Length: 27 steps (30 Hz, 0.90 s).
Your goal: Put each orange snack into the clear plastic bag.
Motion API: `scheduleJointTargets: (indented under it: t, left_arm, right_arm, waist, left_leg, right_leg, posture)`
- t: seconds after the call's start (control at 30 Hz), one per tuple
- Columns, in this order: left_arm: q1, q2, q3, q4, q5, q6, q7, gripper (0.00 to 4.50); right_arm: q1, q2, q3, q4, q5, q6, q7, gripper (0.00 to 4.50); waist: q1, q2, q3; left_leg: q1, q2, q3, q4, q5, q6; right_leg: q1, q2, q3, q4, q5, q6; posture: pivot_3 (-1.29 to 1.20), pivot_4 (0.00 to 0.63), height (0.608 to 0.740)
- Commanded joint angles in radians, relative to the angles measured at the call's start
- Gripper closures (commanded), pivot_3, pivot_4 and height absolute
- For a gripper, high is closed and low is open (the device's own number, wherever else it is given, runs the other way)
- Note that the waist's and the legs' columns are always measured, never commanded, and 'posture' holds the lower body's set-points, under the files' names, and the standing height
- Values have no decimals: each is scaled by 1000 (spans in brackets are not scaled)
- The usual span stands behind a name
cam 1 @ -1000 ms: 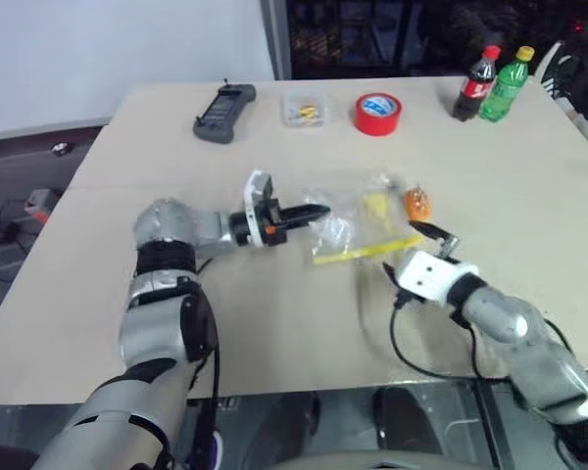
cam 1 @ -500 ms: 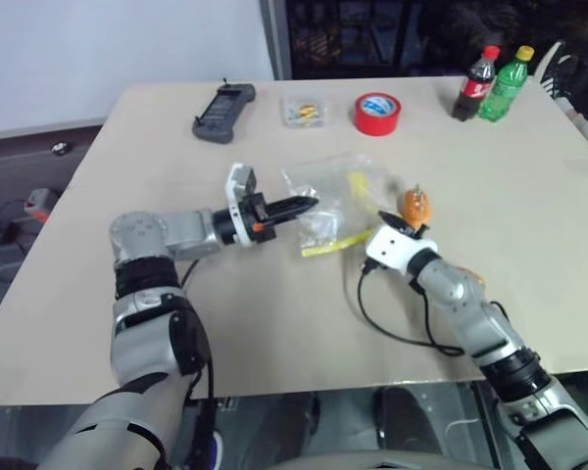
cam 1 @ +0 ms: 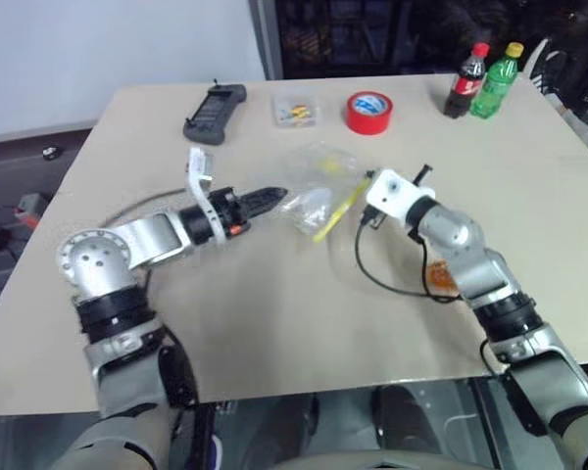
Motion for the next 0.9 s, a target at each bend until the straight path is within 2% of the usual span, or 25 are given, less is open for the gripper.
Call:
scheduleJointTargets:
  t: [0.03,0.13,0.2,0.43,0.7,0.9]
  left_arm:
    - [177,174,-239,-323,358,-460,-202,1992]
    - [319,236,-365,-428,590,-746,-243,1992]
    - [362,228,-431,-470,726,-871,-208,1992]
    - [320,171,-569,-435,1032,-1039,-135,1992]
    - [255,67,-659,-377,1217,-972,-111,1992]
    - [308,47,-628,-414,1124,-943,-217,1992]
  right_arm:
    - [-112,17,-12,78,11,8,42,4500]
    - [-178,37,-1,159,4,15,58,4500]
    - [-221,58,5,210,-2,25,61,4500]
    - [-276,104,13,275,-6,46,80,4500]
    - [-297,135,15,270,-12,73,98,4500]
    - [-307,142,7,282,-11,82,96,4500]
  waist:
    - [-1,1,0]
    - [6,2,0]
    - [10,2,0]
    - [13,2,1]
    - [2,3,1]
    - [1,3,1]
  left_leg:
    - [1,1,2,-3,0,0]
    - [2,3,6,-7,0,0]
    - [1,3,6,-7,0,0]
    - [0,4,5,-7,0,0]
    - [0,7,5,-7,-1,-1]
    - [0,10,6,-7,-1,-2]
  right_leg:
    - [-1,1,2,-1,0,-1]
    - [-3,2,5,-4,1,-2]
    - [-4,3,5,-4,2,-3]
    - [-4,5,4,-4,2,-3]
    - [-5,9,5,-4,2,-3]
    - [-6,11,5,-3,2,-4]
  posture:
    - [0,150,740]
    - [0,150,740]
    - [0,150,740]
    - [0,150,740]
    - [0,150,740]
    - [0,150,740]
